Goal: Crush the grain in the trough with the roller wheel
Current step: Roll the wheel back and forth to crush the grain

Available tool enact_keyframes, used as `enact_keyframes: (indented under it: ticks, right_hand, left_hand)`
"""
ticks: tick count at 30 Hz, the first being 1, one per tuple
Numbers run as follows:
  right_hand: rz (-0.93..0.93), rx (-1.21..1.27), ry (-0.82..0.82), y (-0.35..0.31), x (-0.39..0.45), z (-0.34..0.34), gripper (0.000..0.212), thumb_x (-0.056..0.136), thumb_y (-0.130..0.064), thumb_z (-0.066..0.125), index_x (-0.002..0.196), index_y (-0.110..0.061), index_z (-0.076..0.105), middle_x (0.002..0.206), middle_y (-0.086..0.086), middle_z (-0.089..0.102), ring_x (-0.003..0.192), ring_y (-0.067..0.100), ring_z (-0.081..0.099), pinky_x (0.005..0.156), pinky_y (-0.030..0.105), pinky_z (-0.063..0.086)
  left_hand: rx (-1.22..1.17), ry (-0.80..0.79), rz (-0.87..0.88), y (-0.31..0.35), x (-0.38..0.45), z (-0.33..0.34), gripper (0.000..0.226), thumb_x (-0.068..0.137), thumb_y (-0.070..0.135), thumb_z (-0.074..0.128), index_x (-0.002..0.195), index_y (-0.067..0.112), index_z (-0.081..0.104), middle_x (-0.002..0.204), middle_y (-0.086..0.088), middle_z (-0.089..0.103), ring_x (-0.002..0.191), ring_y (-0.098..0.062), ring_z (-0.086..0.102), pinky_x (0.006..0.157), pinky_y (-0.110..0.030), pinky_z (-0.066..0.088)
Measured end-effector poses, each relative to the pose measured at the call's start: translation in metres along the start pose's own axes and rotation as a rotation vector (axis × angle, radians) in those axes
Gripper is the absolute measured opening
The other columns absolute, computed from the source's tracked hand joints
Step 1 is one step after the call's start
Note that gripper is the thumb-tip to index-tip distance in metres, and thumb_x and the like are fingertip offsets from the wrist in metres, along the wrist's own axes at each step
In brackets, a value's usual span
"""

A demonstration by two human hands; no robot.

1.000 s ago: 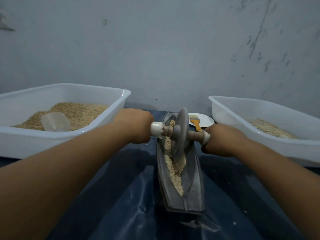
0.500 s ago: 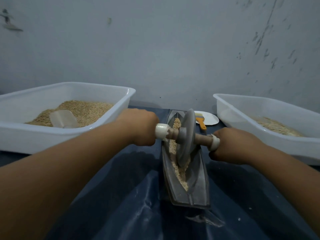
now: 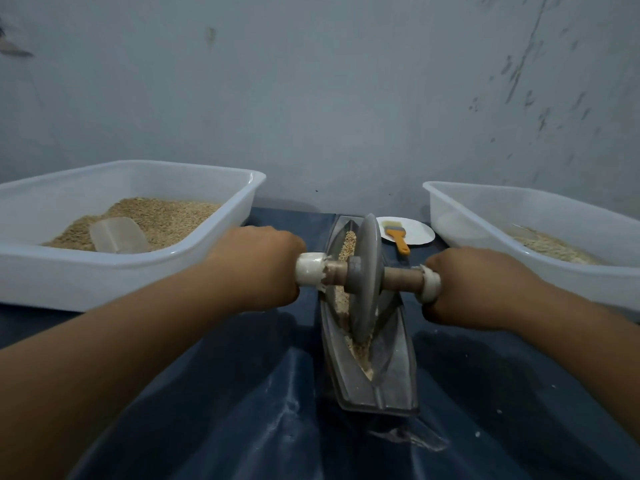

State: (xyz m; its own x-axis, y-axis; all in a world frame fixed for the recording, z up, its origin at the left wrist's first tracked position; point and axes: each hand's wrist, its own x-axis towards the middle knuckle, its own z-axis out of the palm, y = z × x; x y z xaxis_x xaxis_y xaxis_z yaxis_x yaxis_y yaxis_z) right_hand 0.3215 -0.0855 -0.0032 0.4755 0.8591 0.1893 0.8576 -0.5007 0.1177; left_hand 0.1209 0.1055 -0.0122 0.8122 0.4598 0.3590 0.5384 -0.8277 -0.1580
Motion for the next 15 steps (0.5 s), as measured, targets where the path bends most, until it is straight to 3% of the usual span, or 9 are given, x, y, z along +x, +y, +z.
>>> enact_keyframes:
  ticks: [6, 9, 13, 15]
  right_hand:
    - [0.071, 0.024, -0.059, -0.008, 0.025, -0.002, 0.019, 0.076, -0.034, 0.066, 0.07, -0.029, 0.049, 0.074, -0.006, 0.059, 0.067, 0.012, 0.056, 0.06, 0.027, 0.045]
    - [0.04, 0.037, -0.099, -0.005, 0.025, -0.003, 0.02, 0.074, -0.035, 0.07, 0.072, -0.029, 0.051, 0.076, -0.007, 0.06, 0.071, 0.013, 0.058, 0.065, 0.03, 0.05]
    - [-0.064, -0.081, 0.048, 0.001, 0.014, 0.003, 0.02, 0.062, -0.044, 0.064, 0.065, -0.029, 0.051, 0.066, -0.009, 0.059, 0.062, 0.009, 0.055, 0.053, 0.024, 0.038]
    - [-0.081, -0.042, 0.061, 0.0, 0.022, 0.0, 0.017, 0.061, -0.04, 0.063, 0.066, -0.027, 0.052, 0.076, -0.008, 0.061, 0.069, 0.013, 0.058, 0.058, 0.028, 0.047]
  left_hand:
    - [-0.064, -0.136, -0.012, 0.005, 0.031, -0.008, 0.021, 0.074, 0.04, 0.071, 0.087, 0.032, 0.056, 0.078, 0.008, 0.06, 0.072, -0.014, 0.059, 0.066, -0.029, 0.048]
    - [-0.091, -0.192, 0.035, 0.0, 0.029, -0.01, 0.033, 0.068, 0.053, 0.074, 0.085, 0.032, 0.054, 0.075, 0.01, 0.059, 0.069, -0.011, 0.057, 0.062, -0.028, 0.044]
    - [-0.099, -0.14, 0.071, -0.006, 0.011, -0.002, 0.037, 0.063, 0.059, 0.074, 0.084, 0.035, 0.055, 0.075, 0.013, 0.061, 0.067, -0.005, 0.056, 0.057, -0.024, 0.041]
    - [-0.148, -0.179, 0.047, -0.005, 0.013, -0.002, 0.035, 0.07, 0.049, 0.076, 0.097, 0.037, 0.056, 0.087, 0.012, 0.065, 0.078, -0.009, 0.06, 0.069, -0.028, 0.048]
